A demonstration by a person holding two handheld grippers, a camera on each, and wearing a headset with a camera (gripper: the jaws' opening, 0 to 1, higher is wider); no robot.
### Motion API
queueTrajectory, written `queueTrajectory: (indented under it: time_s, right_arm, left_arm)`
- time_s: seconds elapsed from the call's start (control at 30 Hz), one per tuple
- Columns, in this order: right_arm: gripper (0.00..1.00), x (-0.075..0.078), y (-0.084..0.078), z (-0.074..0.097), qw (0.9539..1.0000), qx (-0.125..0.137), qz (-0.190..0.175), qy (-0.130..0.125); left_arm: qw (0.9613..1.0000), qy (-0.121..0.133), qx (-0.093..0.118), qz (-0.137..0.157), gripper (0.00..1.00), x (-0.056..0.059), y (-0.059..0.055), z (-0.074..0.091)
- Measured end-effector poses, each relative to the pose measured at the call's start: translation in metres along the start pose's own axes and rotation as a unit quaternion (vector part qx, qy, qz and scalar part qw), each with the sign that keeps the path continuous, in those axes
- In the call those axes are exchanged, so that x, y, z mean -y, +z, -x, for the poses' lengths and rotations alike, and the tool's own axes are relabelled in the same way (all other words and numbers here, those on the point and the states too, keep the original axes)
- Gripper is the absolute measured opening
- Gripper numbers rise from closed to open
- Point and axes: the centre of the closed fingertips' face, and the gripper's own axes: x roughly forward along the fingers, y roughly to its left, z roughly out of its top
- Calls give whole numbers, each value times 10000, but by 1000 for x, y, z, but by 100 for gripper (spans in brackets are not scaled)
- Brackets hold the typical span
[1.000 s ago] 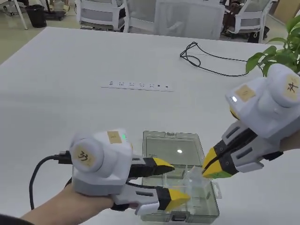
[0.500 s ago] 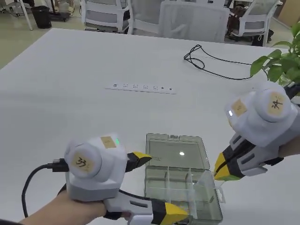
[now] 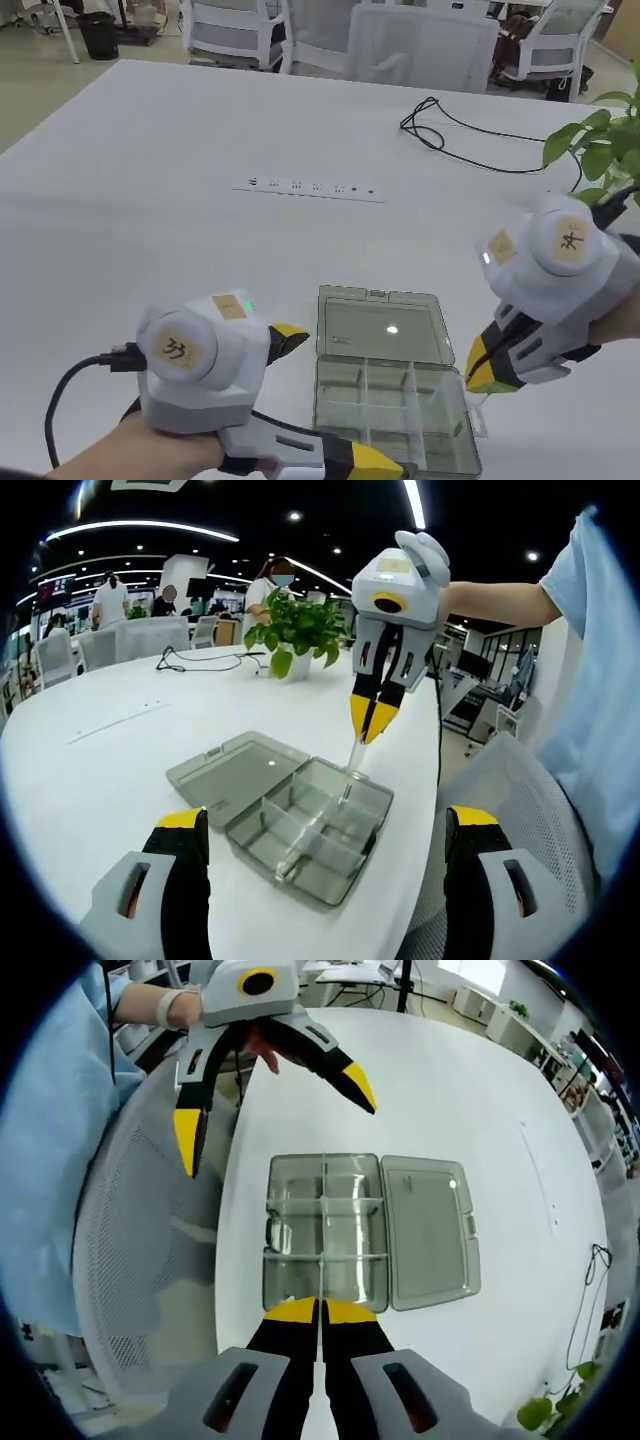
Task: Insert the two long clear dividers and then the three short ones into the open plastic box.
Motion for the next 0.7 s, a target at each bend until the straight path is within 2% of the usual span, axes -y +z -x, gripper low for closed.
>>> queueTrajectory:
  time_s: [0.7]
  right_arm:
    - [2,4,-3,-20,9998,-146,53,89]
  left_arm:
    - [9999,76,-23,127,98,-4,-8,8]
